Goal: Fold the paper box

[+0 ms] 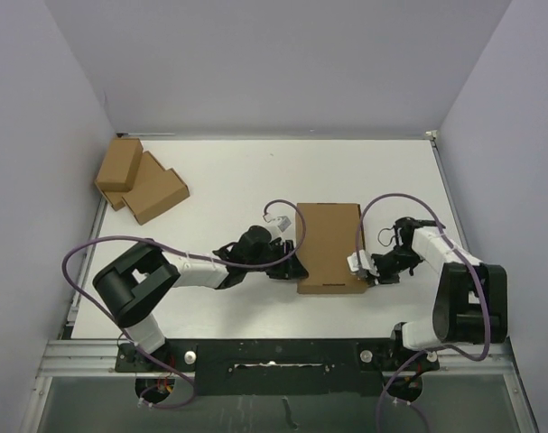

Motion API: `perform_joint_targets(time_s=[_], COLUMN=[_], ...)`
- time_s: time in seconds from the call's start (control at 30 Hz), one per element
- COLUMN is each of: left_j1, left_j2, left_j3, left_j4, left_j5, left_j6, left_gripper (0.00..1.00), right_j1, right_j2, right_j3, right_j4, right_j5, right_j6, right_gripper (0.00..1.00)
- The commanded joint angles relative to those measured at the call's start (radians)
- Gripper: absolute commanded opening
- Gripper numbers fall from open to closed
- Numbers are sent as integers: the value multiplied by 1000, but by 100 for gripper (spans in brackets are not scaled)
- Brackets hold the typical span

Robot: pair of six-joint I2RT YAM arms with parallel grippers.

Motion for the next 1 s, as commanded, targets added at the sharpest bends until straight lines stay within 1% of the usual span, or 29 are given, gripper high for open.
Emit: perform_joint_targets(time_s=[0.0, 0.07, 0.1, 0.17, 0.2, 0.3, 0.4, 0.5, 0.6, 0.7, 0.83, 0.9, 0.97], left_j1=[-73, -85, -86, -85, -82, -59, -30, -20, -19, -19, -30, -40, -52], left_j2=[74, 90, 92, 78, 64, 17, -29, -61, -65, -51, -32, -25, -17], left_j3=[77, 104, 109, 99, 90, 30, -19, -35, -34, -28, -21, -17, -12], left_j4=[19, 17, 17, 19, 17, 25, 51, 55, 62, 74, 78, 74, 75], left_j5=[20, 22, 23, 16, 2, -17, -15, -10, -1, 9, 11, 2, -11], left_j6=[-23, -25, -27, -30, -32, -43, -52, -47, -45, -47, -60, -68, -77], left_gripper=[35, 35, 35, 35, 36, 39, 42, 45, 46, 47, 45, 44, 43], right_j1=[194, 260, 270, 260, 237, 141, 29, -72, -125, -130, -102, -33, 60], right_j2=[-105, -123, -120, -93, -82, -74, -82, -86, -81, -80, -111, -143, -184], right_j3=[-27, -24, -15, 8, 17, 22, 22, 18, 10, -17, -54, -79, -102], right_j4=[95, 135, 140, 139, 127, 90, 34, -15, -37, -32, -37, -27, -9], right_j5=[-31, -15, -11, -8, -7, -22, -36, -38, -36, -28, -66, -76, -86], right_j6=[255, 354, 380, 421, 415, 360, 263, 156, 97, 82, 92, 134, 210], right_gripper=[0, 0, 0, 0, 0, 0, 2, 4, 4, 4, 3, 3, 2])
